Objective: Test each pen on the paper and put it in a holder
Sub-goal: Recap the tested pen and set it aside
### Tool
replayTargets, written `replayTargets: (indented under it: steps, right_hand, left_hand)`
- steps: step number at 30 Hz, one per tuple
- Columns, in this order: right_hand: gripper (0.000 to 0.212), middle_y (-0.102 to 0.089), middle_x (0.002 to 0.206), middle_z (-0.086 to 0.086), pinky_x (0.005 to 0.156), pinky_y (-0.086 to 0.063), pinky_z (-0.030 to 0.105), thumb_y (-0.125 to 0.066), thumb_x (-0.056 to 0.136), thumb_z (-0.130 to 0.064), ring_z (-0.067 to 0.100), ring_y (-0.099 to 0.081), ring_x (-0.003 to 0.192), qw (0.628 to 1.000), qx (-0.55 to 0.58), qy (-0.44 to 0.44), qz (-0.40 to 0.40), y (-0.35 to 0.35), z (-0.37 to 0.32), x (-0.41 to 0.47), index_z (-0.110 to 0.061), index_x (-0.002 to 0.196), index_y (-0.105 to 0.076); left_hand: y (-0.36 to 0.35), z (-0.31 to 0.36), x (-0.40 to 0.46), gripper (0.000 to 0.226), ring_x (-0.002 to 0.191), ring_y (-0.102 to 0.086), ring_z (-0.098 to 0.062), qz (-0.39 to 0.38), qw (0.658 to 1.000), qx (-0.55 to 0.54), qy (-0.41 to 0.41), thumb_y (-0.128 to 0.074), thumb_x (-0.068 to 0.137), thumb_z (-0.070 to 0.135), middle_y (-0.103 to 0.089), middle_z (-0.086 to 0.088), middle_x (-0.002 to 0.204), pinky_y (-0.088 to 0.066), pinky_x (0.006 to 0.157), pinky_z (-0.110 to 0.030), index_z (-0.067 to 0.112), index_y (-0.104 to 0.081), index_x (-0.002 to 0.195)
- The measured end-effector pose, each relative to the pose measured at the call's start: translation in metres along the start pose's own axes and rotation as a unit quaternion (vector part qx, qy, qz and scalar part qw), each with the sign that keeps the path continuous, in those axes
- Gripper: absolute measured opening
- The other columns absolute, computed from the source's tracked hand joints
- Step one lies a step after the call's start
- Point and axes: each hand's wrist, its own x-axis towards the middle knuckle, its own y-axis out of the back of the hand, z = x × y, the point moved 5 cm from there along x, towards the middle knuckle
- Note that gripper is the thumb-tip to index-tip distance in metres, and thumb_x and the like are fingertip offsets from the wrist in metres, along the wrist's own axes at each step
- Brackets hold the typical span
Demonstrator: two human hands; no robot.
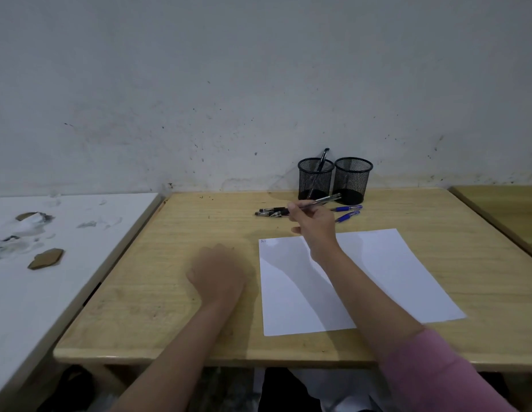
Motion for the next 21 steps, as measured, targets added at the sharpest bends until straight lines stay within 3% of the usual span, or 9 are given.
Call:
replayTargets:
  steps: [4, 6, 10, 13, 18, 21]
  right_hand:
    - [0.017, -0.064, 0.073, -0.003, 0.055, -0.046, 0.017, -0.060, 0.091, -0.016, -0.004, -0.061, 0.060, 0.999, -0.042, -0.002, -0.033, 0.008, -0.010, -0.024, -0.002, 0.099, -0.067]
    - [0.008, -0.065, 0.073, -0.004, 0.056, -0.046, 0.018, -0.060, 0.091, -0.017, 0.001, -0.062, 0.066, 0.998, -0.039, 0.001, -0.042, 0.012, -0.014, -0.036, -0.012, 0.089, -0.066]
    - [0.013, -0.064, 0.073, -0.003, 0.058, -0.046, 0.023, -0.059, 0.091, -0.016, 0.005, -0.061, 0.069, 0.999, -0.027, 0.017, -0.041, 0.023, -0.032, -0.058, -0.021, 0.080, -0.062]
    - [0.012, -0.064, 0.071, -0.004, 0.056, -0.047, 0.020, -0.059, 0.092, -0.014, -0.002, -0.062, 0.064, 0.997, -0.039, 0.046, -0.049, 0.029, -0.050, -0.072, -0.019, 0.081, -0.062]
    - [0.011, -0.064, 0.066, -0.003, 0.056, -0.046, 0.019, -0.059, 0.092, -0.014, 0.009, -0.060, 0.067, 0.993, -0.061, 0.091, -0.052, 0.042, -0.078, -0.087, -0.017, 0.082, -0.062]
    - [0.016, -0.063, 0.065, -0.004, 0.056, -0.046, 0.018, -0.058, 0.092, -0.012, 0.006, -0.059, 0.064, 0.992, -0.055, 0.103, -0.047, 0.053, -0.090, -0.095, -0.019, 0.078, -0.062]
  left_hand:
    - [0.004, 0.001, 0.000, 0.020, 0.091, -0.059, -0.024, -0.034, 0.989, -0.144, -0.010, -0.051, 0.085, 0.009, -0.064, -0.005, 0.100, -0.044, 0.087, -0.040, 0.018, -0.066, 0.096]
    - [0.009, 0.008, -0.004, 0.018, 0.088, -0.062, -0.021, -0.055, 0.972, -0.226, -0.028, -0.053, 0.086, 0.006, -0.066, -0.004, 0.098, -0.050, 0.078, -0.033, 0.017, -0.066, 0.093]
    - [0.030, 0.036, -0.024, 0.017, 0.082, -0.062, -0.016, -0.087, 0.940, -0.329, -0.030, -0.056, 0.087, 0.004, -0.066, 0.002, 0.088, -0.042, 0.061, -0.016, 0.019, -0.066, 0.086]
    - [0.046, 0.059, -0.040, 0.018, 0.083, -0.063, -0.015, -0.110, 0.924, -0.363, -0.054, -0.058, 0.086, 0.004, -0.068, 0.003, 0.087, -0.045, 0.065, -0.017, 0.020, -0.067, 0.086]
    - [0.066, 0.085, -0.061, 0.019, 0.086, -0.064, -0.016, -0.130, 0.908, -0.388, -0.086, -0.059, 0.085, 0.004, -0.068, 0.007, 0.086, -0.051, 0.078, -0.030, 0.021, -0.068, 0.085]
    - [0.073, 0.096, -0.069, 0.023, 0.083, -0.063, -0.014, -0.135, 0.901, -0.400, -0.097, -0.059, 0.086, 0.005, -0.066, 0.012, 0.085, -0.049, 0.075, -0.028, 0.025, -0.067, 0.081]
